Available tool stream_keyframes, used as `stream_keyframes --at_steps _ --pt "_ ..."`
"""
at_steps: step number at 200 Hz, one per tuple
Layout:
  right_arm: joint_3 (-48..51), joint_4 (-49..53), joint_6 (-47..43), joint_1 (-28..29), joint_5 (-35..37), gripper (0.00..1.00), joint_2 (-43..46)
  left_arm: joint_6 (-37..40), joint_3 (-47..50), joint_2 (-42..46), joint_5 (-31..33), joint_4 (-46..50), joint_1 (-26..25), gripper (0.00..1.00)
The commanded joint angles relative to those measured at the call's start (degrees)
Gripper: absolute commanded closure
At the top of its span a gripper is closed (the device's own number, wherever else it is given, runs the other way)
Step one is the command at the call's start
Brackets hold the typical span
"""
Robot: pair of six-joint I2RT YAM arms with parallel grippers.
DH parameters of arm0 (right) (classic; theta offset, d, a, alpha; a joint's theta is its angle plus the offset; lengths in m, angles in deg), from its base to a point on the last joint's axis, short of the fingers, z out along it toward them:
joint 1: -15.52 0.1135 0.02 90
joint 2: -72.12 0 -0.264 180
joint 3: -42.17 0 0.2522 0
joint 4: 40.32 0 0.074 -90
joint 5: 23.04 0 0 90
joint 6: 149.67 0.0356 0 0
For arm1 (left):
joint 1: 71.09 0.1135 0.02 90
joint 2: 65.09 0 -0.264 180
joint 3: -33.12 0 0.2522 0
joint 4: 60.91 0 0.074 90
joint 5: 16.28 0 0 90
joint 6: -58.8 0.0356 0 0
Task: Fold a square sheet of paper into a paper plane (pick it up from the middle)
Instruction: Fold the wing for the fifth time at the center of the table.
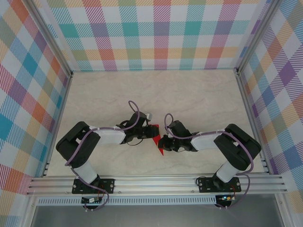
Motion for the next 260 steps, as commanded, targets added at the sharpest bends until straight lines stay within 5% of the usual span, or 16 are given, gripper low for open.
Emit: stream_keyframes --at_steps 1,85,260 --pt "2.97 12.52 -0.88 -0.55 1.95 0.93 -1.62 1.42 0.17 -1.28 -0.32 -2.40 0.74 0.68" --pt "3.23 15.17 -1.83 -0.59 1.99 0.94 -0.86 2.46 -2.69 -8.48 0.96 -1.44 3.30 0.69" --pt "3.12 18.01 -3.54 -0.94 2.31 0.95 0.53 4.21 -9.28 -9.01 0.97 7.00 9.76 0.68"
